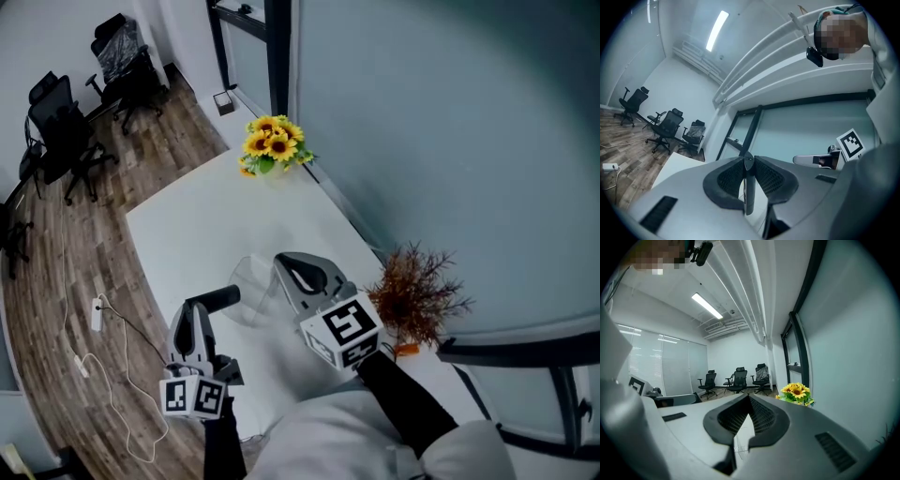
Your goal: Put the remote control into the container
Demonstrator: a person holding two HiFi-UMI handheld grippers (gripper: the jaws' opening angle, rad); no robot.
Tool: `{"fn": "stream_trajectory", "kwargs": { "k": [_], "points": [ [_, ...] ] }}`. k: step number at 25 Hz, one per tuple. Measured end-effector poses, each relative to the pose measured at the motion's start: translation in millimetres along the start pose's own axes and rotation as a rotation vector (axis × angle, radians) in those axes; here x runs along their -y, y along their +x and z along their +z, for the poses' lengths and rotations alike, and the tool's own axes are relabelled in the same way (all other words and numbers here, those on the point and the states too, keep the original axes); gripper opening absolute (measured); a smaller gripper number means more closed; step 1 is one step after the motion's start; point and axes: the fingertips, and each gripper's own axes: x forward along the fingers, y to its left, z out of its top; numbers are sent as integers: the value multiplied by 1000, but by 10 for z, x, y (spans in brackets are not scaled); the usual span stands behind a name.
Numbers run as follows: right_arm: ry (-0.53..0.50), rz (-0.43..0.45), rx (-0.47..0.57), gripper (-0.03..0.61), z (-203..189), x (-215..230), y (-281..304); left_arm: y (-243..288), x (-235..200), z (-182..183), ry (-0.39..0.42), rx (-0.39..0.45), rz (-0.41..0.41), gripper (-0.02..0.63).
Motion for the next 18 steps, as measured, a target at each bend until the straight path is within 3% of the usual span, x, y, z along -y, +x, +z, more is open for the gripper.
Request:
{"fn": "stream_trajectory", "kwargs": {
  "k": [18],
  "points": [
    [19, -5, -18, 5, -27, 44, 15, 220, -16, -259, 13, -76, 2, 72]
  ]
}}
